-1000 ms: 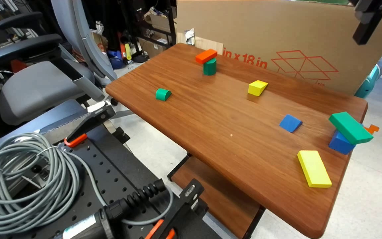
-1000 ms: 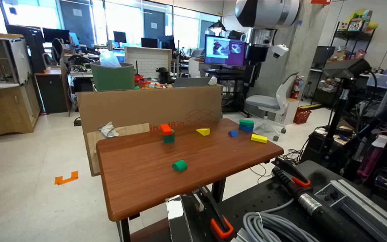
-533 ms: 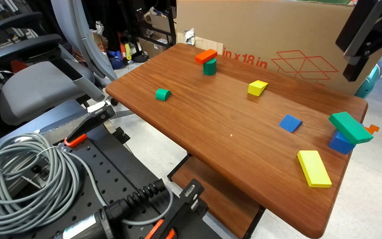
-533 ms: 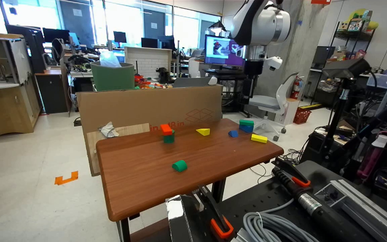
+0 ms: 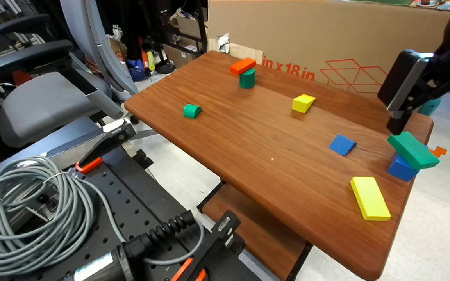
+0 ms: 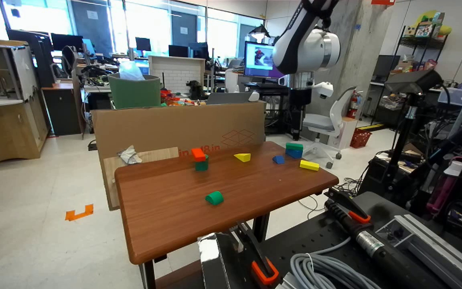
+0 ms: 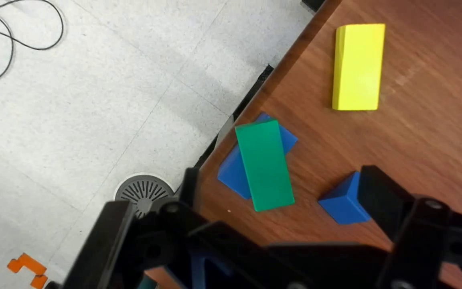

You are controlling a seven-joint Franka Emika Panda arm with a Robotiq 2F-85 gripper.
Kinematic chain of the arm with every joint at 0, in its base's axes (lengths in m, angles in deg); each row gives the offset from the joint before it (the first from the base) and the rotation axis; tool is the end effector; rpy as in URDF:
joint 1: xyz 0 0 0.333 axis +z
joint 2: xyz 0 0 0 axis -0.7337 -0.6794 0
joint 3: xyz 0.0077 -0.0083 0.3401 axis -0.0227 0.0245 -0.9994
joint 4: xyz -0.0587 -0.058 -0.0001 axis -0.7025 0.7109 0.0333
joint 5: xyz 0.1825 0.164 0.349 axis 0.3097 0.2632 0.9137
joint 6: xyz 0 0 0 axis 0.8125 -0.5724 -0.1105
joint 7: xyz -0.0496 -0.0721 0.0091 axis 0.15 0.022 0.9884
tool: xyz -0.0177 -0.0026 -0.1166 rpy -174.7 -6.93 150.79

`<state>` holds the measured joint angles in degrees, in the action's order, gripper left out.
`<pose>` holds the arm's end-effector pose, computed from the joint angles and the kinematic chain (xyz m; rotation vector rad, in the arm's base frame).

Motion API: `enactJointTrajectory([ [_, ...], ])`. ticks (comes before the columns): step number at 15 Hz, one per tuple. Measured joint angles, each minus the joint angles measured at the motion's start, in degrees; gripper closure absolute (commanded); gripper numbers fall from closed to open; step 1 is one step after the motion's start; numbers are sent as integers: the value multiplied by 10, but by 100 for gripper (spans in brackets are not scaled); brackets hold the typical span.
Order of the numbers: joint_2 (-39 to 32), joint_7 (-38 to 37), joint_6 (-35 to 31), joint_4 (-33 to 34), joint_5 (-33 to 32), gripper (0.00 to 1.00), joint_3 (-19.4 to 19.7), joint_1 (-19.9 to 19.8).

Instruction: Remove the green block from the top of the blue block

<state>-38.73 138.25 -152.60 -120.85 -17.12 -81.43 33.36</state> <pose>0.6686 -0.2452 0.1665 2.8590 1.0282 -0.1794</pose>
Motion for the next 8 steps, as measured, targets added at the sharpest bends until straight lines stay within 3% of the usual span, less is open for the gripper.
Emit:
enactJointTrajectory([
  [6, -37, 0, 35, 35, -23, 0, 0, 0],
  [7, -43, 0, 39, 41, -26, 9, 0, 0],
  [8, -48, 0, 42, 47, -28, 26, 0, 0],
])
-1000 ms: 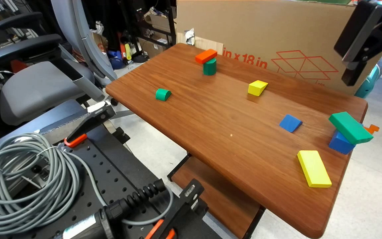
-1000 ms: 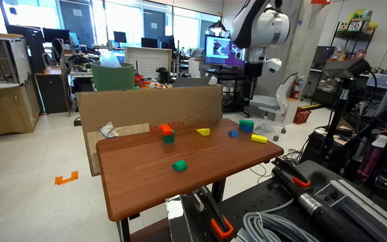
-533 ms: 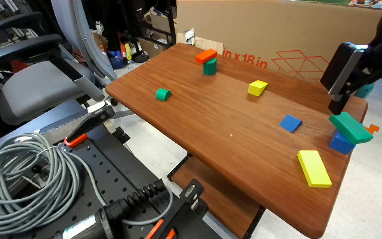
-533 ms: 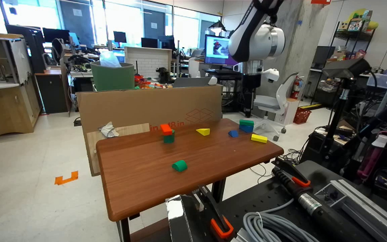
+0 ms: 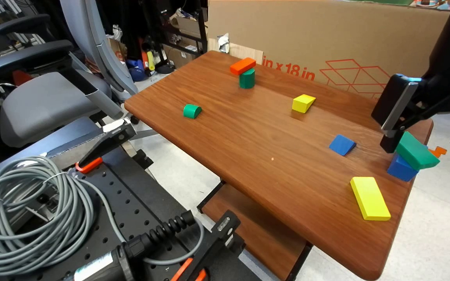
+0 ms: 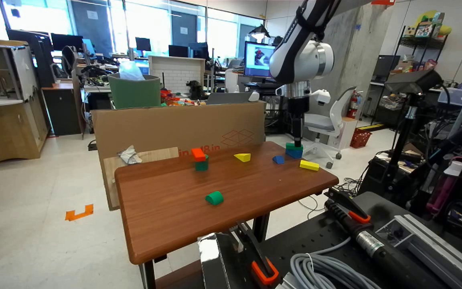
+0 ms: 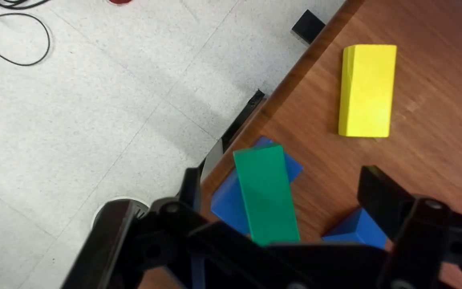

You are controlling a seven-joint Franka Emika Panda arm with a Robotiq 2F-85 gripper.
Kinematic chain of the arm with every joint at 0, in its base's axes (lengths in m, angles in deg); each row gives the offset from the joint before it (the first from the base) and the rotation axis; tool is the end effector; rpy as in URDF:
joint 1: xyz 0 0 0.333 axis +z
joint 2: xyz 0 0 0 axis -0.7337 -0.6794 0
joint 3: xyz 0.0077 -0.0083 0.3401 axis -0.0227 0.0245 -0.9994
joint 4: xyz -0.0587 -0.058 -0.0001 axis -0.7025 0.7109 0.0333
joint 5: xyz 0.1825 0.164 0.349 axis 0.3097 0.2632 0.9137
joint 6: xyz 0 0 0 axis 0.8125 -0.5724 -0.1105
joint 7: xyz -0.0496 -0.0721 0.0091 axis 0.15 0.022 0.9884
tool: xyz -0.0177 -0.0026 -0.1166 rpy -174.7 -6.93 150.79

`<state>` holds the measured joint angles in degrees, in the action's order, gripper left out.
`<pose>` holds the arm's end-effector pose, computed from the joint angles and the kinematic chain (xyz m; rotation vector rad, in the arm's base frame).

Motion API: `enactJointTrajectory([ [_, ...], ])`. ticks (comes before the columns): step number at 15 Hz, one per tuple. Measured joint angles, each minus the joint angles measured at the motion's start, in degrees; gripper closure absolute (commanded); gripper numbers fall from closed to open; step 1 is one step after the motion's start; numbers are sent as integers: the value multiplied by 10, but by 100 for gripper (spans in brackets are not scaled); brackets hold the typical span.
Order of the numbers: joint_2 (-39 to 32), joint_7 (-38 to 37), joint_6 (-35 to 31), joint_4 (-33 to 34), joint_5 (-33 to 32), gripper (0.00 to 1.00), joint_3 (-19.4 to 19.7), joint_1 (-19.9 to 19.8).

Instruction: Remove the green block from the top of the blue block

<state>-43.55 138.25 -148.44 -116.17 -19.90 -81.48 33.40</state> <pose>0.6748 -0.2478 0.1357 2.8387 1.0798 -0.3125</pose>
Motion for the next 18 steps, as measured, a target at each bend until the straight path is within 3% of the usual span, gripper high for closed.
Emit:
enactJointTrajectory([
  [8, -27, 0, 18, 37, -10, 88, -3, 4],
  [9, -29, 0, 18, 40, -11, 92, -4, 5],
  [18, -9, -1, -33, 34, -11, 92, -35, 9],
])
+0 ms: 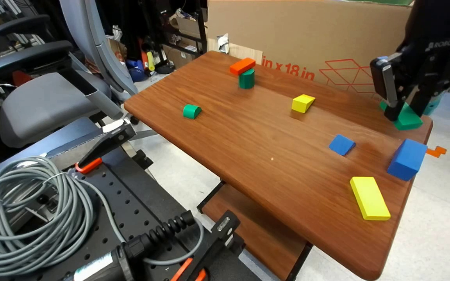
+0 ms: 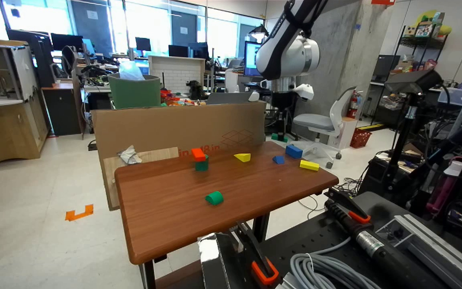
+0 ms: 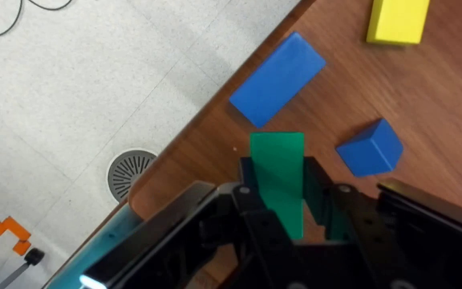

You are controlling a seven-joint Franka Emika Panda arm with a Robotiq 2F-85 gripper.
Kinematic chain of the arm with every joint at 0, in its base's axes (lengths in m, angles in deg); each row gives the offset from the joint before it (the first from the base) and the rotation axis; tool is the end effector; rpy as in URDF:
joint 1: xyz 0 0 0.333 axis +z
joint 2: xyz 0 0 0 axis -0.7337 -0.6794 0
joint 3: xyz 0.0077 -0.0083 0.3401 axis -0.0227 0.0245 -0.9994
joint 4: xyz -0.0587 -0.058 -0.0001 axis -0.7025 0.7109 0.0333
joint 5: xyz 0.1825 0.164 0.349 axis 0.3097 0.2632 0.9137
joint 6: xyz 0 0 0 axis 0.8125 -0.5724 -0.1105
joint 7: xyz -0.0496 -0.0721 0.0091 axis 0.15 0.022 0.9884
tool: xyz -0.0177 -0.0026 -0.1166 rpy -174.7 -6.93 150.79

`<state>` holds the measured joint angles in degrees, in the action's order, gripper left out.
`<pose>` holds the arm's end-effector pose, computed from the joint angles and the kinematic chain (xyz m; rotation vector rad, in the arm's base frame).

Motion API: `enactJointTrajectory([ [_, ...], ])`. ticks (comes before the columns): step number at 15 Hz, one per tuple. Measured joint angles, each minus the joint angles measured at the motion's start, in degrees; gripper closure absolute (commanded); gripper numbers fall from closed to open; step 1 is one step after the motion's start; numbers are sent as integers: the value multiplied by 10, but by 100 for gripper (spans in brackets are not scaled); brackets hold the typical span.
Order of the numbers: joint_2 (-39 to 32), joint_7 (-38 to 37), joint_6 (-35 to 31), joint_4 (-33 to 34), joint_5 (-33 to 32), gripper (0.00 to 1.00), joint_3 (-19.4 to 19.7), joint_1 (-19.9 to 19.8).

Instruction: Remove the green block from the top of the blue block

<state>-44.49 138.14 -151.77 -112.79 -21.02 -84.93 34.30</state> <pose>0.7151 -0.2048 0.1511 2.7711 1.1760 -0.1559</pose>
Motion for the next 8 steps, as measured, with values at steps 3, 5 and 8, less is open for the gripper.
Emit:
enactJointTrajectory([
  [3, 18, -5, -14, -21, 0, 92, -13, 13],
  [5, 29, -5, -27, -46, 0, 92, -18, 22],
  [8, 45, -1, -55, -97, -1, 92, -21, 31],
])
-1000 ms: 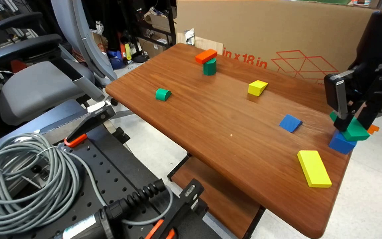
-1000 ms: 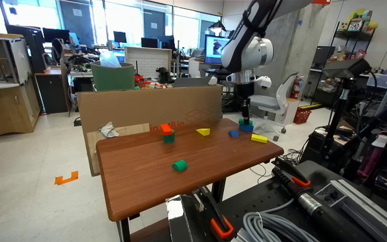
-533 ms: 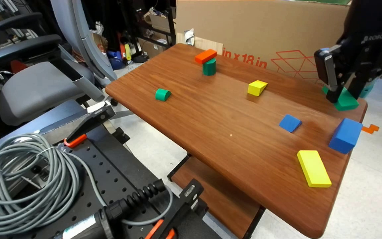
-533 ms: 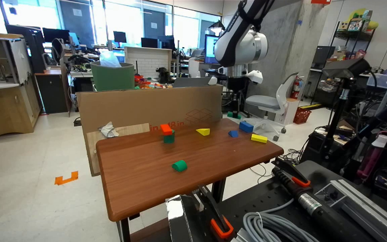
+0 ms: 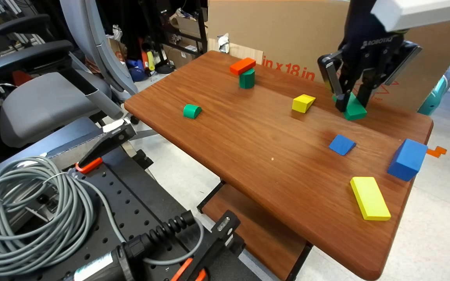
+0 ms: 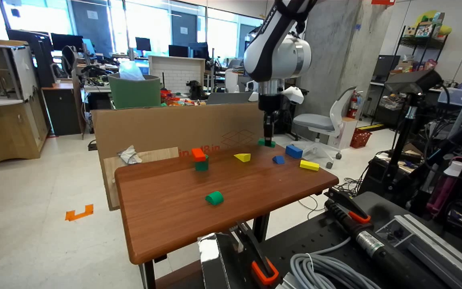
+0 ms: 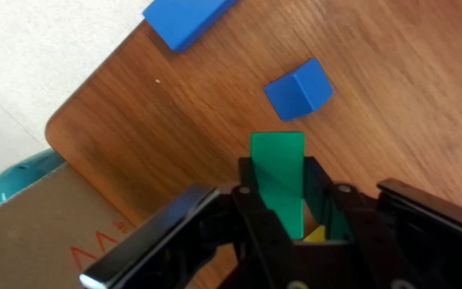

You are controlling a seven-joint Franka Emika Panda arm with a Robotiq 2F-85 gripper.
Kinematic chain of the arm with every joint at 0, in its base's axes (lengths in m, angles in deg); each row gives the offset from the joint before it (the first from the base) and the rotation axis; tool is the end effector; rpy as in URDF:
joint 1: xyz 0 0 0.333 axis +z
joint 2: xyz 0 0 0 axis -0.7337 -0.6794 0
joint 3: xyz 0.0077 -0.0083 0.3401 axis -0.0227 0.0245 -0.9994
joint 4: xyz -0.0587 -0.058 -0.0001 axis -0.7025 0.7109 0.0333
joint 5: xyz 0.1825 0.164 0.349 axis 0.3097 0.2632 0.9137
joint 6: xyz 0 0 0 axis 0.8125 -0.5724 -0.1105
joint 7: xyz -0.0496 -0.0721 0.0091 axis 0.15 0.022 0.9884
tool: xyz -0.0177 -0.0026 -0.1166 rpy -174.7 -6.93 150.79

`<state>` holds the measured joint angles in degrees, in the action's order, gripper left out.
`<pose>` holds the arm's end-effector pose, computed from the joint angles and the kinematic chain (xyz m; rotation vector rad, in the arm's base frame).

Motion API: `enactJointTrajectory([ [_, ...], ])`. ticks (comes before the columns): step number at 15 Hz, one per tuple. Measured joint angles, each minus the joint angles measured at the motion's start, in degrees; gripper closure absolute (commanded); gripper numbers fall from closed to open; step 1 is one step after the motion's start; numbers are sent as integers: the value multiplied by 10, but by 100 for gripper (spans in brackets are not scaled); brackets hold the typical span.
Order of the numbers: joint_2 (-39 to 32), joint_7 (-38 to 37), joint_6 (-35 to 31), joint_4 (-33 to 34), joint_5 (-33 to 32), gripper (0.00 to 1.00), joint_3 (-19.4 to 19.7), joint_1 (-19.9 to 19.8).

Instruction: Remove the green block from the top of the blue block

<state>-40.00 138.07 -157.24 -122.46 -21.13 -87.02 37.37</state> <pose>0.6935 -0.1346 0.1429 2.7405 1.3096 -0.1107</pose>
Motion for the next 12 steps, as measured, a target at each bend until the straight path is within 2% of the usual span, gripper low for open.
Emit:
enactJointTrajectory([
  [6, 48, 24, -54, -121, -24, 92, -8, 2],
  [12, 88, 25, -73, -215, -52, 92, -9, 14],
])
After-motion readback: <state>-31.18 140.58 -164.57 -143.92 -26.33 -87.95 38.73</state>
